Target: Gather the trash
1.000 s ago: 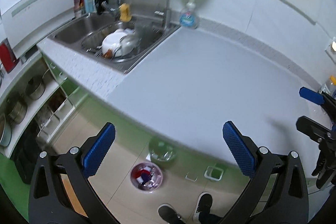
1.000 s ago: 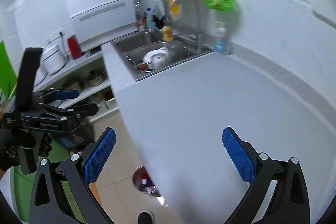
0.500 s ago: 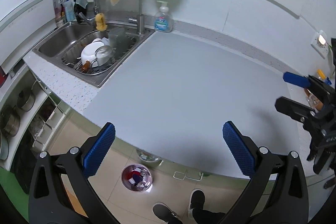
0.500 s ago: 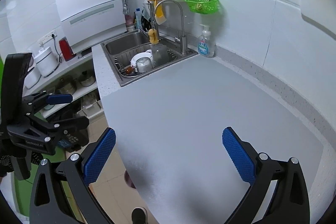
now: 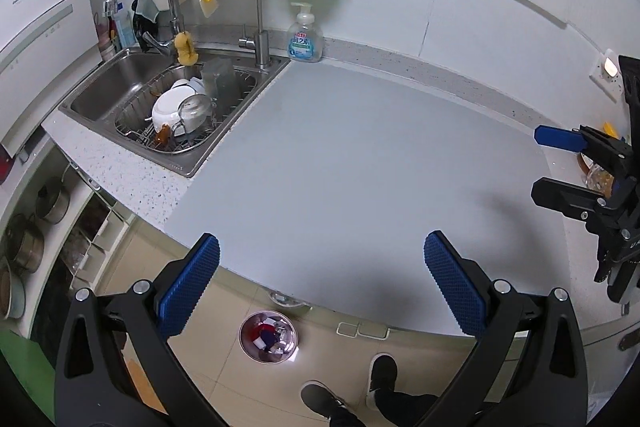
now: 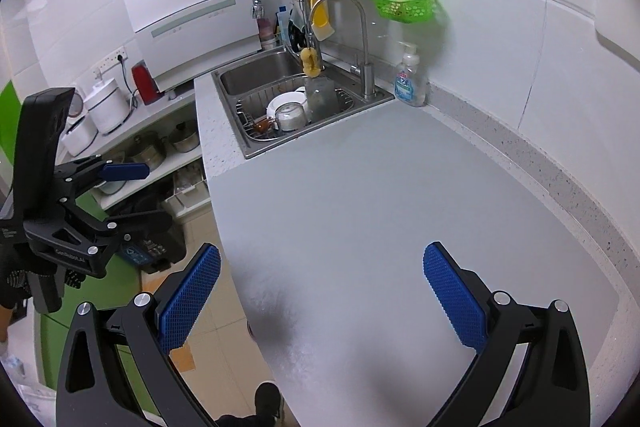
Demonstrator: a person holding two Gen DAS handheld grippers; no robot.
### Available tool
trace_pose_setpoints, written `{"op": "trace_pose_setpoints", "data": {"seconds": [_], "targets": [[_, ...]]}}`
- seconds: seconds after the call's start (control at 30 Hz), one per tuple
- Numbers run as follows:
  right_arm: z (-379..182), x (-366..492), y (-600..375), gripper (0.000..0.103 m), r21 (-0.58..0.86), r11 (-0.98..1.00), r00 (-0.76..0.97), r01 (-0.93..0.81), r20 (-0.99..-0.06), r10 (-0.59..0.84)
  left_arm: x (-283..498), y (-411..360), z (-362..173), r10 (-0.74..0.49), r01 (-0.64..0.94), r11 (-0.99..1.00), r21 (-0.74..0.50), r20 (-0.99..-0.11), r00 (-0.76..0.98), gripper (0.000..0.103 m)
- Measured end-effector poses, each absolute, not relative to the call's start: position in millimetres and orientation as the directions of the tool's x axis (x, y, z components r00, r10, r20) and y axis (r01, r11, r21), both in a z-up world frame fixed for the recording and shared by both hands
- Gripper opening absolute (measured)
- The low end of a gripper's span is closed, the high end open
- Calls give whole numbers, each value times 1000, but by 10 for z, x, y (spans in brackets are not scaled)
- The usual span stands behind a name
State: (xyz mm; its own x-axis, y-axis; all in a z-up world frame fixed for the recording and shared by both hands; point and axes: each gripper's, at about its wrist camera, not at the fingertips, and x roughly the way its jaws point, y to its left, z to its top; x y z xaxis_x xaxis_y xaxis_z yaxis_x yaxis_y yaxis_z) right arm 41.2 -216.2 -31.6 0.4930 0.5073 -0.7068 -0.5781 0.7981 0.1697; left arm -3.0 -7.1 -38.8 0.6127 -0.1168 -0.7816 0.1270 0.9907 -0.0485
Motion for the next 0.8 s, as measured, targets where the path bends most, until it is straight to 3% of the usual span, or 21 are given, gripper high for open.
{"op": "trace_pose_setpoints", "data": {"seconds": [0.8], "targets": [[-189,375,-2169,97,172,784,520,-596,-662,540,-96,-22,-108,-54,57,998,-21,-723,688,100]]}}
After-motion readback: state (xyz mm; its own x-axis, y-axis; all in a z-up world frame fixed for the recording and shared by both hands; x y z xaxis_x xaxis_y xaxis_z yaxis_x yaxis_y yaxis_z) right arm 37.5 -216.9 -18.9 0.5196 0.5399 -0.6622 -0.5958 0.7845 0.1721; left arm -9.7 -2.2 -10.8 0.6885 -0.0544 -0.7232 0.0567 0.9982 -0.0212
